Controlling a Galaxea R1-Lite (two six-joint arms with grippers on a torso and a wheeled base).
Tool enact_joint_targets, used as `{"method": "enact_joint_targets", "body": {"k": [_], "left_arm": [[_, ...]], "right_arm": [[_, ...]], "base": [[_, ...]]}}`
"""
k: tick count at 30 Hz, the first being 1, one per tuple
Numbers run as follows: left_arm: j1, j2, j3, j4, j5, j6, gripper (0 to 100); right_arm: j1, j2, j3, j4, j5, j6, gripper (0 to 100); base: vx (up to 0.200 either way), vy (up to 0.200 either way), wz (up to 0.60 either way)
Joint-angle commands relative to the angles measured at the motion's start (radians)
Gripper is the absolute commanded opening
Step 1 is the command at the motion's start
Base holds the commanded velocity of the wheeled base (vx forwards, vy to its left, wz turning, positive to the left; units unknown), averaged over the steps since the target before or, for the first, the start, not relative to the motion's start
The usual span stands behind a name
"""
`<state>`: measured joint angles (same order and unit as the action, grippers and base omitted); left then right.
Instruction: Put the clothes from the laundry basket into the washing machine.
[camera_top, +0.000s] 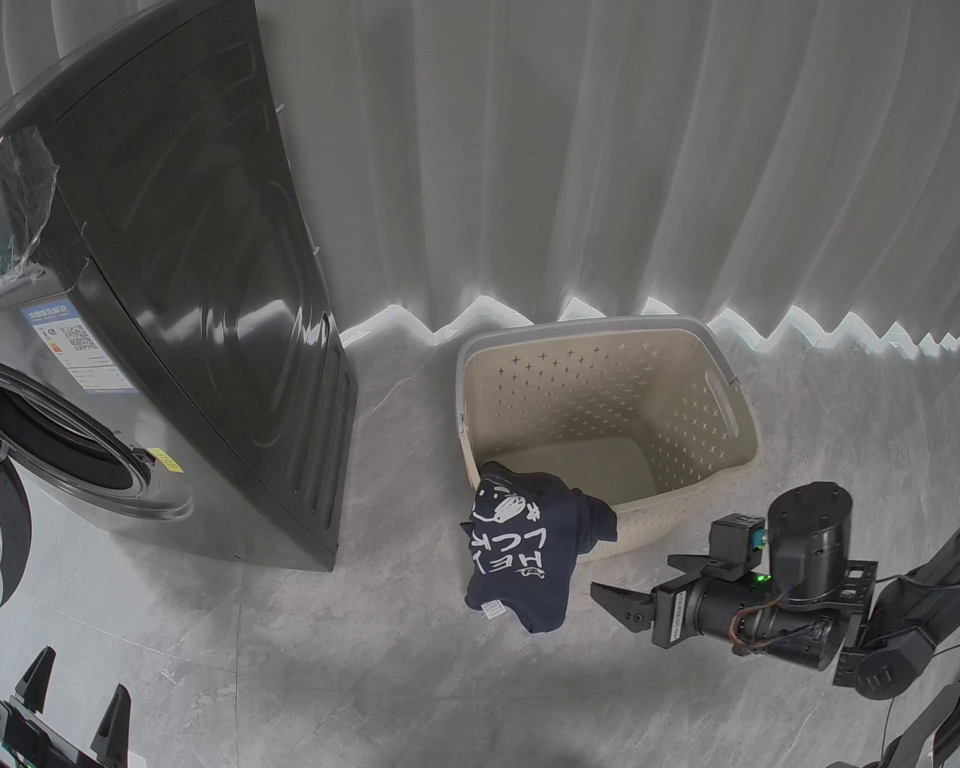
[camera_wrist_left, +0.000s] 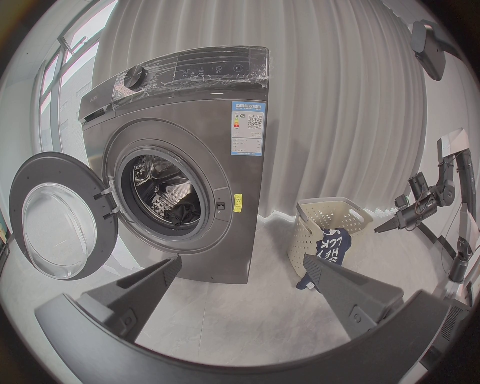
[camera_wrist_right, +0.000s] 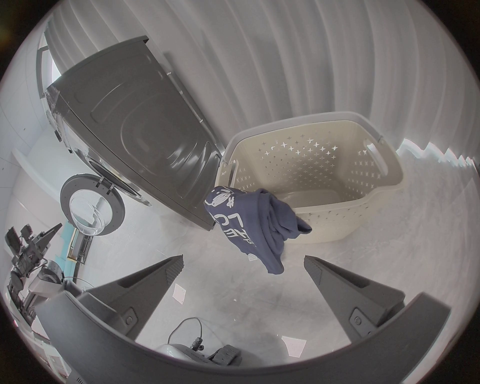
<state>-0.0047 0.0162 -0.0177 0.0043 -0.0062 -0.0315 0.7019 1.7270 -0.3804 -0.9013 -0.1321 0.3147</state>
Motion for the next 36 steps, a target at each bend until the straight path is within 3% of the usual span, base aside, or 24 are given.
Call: {"method": "enact_joint_targets", "body": {"k": [1, 7, 24, 36], "left_arm": [[0.000, -0.016, 0.018, 0.000, 0.000, -0.001, 100], [0.000, -0.016, 0.016, 0.000, 0.000, -0.001, 100], [0.000, -0.016, 0.016, 0.000, 0.000, -0.001, 100], [0.000, -0.016, 0.016, 0.000, 0.000, -0.001, 100]], "right_arm": [[0.011, 0.134, -0.044, -0.039, -0.004, 0.003, 100], [0.010, 0.243, -0.074, -0.143, -0.021, 0.000, 100], [-0.039, 0.442, -0.242, -0.177, -0.023, -0.012, 100], [-0.035, 0.529, -0.290, -0.261, -0.012, -0.032, 100]], "base": [[0.000, 0.000, 0.00], [0.000, 0.000, 0.00], [0.000, 0.000, 0.00], [0.000, 0.000, 0.00]]}}
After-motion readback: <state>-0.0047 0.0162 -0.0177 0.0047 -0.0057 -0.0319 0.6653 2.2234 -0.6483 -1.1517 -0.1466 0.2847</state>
